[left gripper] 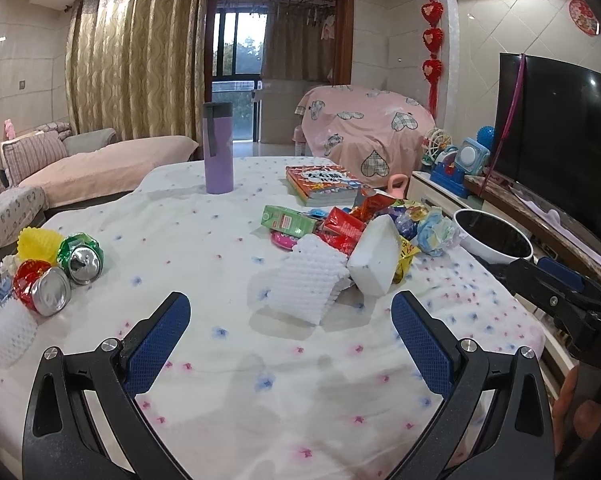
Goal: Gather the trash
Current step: 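Move both tools toward the white foam mesh and sponge block, then grasp the white foam mesh with the left tool while the right tool grasps the white sponge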
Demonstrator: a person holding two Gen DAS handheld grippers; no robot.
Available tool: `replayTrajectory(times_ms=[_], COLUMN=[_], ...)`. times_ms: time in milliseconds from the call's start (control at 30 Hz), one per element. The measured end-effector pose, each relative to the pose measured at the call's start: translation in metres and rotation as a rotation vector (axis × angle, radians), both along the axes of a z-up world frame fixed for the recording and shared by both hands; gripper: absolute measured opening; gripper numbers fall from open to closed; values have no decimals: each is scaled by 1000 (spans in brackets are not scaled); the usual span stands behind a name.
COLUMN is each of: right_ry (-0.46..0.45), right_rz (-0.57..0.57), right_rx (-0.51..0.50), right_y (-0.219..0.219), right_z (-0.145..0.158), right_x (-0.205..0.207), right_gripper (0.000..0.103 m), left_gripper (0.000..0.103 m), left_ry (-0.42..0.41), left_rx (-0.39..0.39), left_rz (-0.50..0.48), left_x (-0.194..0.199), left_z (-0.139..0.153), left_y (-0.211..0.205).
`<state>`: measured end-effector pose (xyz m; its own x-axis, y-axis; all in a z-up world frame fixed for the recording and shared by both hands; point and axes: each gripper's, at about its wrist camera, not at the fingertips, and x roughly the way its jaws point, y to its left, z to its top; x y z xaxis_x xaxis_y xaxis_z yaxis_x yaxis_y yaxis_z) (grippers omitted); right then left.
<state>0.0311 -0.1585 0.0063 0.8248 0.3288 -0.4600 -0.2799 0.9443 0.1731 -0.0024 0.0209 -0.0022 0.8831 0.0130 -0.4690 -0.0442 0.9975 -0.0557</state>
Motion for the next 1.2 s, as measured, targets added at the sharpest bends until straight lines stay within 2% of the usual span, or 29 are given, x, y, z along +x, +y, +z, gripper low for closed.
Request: replayTrajectory(times_ms=[567, 833, 1000, 1200], right_ry=[10, 29, 59, 141], right_rz=[19, 48, 65, 99], right_rx=[20, 37, 50, 99], right_y=[0, 1, 5, 9], right_z=[-5, -6, -10, -23], right_x=[6, 15, 27, 46], right_gripper=[103, 103, 99, 87], left_gripper=[103, 102, 99, 94], left_ry=[24, 61, 89, 137], left_rx=[-14, -24, -26, -32], left_rz=[-14, -22, -20, -40], left_x=[8, 19, 29, 44], left_z=[-6, -9, -13, -20], left_y=[2, 7, 13, 18])
